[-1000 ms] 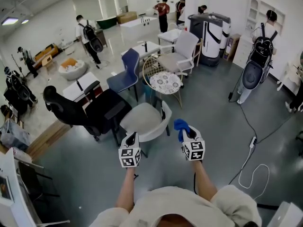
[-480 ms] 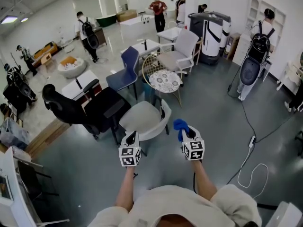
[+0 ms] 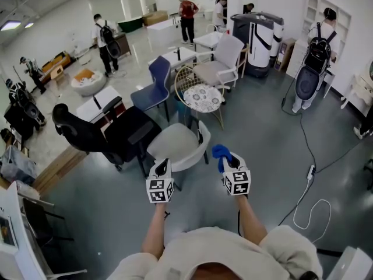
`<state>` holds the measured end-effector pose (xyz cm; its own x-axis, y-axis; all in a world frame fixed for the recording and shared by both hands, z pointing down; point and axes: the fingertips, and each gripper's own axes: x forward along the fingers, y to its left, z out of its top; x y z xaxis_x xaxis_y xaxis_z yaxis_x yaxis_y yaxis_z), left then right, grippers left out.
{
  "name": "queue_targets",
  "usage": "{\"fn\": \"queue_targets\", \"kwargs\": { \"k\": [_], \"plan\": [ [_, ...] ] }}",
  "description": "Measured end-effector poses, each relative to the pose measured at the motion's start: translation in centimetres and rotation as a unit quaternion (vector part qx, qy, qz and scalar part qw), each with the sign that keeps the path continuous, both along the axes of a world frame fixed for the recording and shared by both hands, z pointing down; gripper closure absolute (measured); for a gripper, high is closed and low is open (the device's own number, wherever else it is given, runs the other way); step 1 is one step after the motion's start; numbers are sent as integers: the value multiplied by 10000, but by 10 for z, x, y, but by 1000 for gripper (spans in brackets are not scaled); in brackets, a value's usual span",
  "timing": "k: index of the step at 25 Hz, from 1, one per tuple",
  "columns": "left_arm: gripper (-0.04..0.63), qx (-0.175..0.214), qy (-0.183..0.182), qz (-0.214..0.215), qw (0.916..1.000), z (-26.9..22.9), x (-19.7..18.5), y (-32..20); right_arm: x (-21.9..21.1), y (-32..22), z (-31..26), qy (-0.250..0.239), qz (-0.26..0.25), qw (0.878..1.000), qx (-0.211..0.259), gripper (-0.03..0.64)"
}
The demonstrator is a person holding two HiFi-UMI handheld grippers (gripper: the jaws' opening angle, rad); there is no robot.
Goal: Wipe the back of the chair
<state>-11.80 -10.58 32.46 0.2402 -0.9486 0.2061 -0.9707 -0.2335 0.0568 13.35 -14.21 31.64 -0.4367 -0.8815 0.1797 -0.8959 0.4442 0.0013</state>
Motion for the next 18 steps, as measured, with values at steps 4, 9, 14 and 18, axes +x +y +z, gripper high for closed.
{"fn": "queue_targets", "kwargs": {
  "k": [4,9,14,18],
  "plan": [
    [591,-13,-18,-2,10000,0,-2,1,-3,2,-2,18,-17,10000,-10,574],
    [591,-26,-11,-16,10000,3,-2,2,-7,4,-1,40,-61,10000,-11,574],
    [591,-30,1,-20,10000,3,-3,2,-11,5,-1,66,-110,9999,8,574],
    [591,-50,-4,-28,10000,7,-6,3,-14,7,3,67,-115,9999,-15,574]
  ]
}}
